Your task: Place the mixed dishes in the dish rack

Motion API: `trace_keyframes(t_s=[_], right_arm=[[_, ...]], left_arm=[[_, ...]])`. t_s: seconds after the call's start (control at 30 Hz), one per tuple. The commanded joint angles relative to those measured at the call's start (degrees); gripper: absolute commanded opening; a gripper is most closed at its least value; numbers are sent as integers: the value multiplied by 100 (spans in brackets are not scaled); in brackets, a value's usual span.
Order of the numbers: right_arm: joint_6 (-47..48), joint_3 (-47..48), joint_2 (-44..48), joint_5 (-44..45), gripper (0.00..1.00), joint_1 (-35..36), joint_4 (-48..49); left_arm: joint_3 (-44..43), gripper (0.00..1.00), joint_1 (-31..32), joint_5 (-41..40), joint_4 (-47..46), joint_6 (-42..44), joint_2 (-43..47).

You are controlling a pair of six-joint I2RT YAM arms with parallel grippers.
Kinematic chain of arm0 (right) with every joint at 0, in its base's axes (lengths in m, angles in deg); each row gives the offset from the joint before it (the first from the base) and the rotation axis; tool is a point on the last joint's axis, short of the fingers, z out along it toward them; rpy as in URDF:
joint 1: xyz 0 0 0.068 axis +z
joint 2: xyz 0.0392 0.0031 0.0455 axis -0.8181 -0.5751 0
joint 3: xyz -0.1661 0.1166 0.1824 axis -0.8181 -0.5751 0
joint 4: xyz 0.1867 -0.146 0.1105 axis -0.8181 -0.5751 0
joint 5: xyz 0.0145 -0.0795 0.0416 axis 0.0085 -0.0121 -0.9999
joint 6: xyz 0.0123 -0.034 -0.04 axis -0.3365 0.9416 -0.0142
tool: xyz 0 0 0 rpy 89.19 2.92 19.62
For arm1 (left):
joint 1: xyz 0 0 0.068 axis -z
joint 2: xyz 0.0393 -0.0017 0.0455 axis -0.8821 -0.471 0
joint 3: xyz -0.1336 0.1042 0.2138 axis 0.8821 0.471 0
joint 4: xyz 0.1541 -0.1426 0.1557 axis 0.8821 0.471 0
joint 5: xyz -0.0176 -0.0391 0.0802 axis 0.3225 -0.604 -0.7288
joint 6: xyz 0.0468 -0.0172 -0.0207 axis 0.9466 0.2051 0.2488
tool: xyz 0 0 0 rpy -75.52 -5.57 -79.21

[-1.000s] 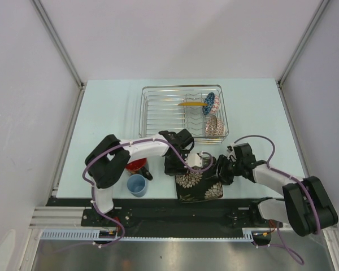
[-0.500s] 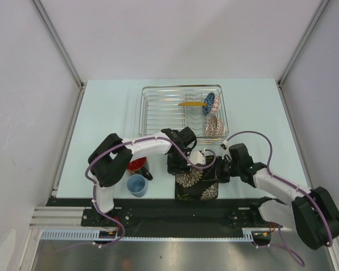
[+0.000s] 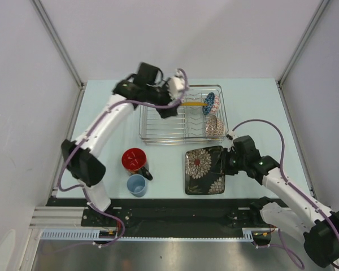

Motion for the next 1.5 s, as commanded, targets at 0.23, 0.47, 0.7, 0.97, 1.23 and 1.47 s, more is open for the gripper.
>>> trace_keyframes(t_s=[0.23,0.47,0.7,0.97,1.23,1.47], right_arm=[[3309,3861,-522,1022,0,505,1061],[7138,5550,-2235,2047,0,777,2212],[9447,6473,-3581,1920,0,910,1933],[9468,6650,-3828,1234,0,883,913],[9705,6369,-3828,1172,0,866,350],[9775,6158,-3863,1119,0,760,148]], left_arm=[[867,71,-1578,1522,19,-696,1399],[1657,69,-1959,1911,-341,-942,1311],[2142,68,-2354,2166,-710,-1092,1311],[2309,68,-2600,2211,-860,-1075,1162],[2449,68,-2601,2307,-1062,-1171,1091],[2494,68,-2618,2299,-1115,-1163,1048]])
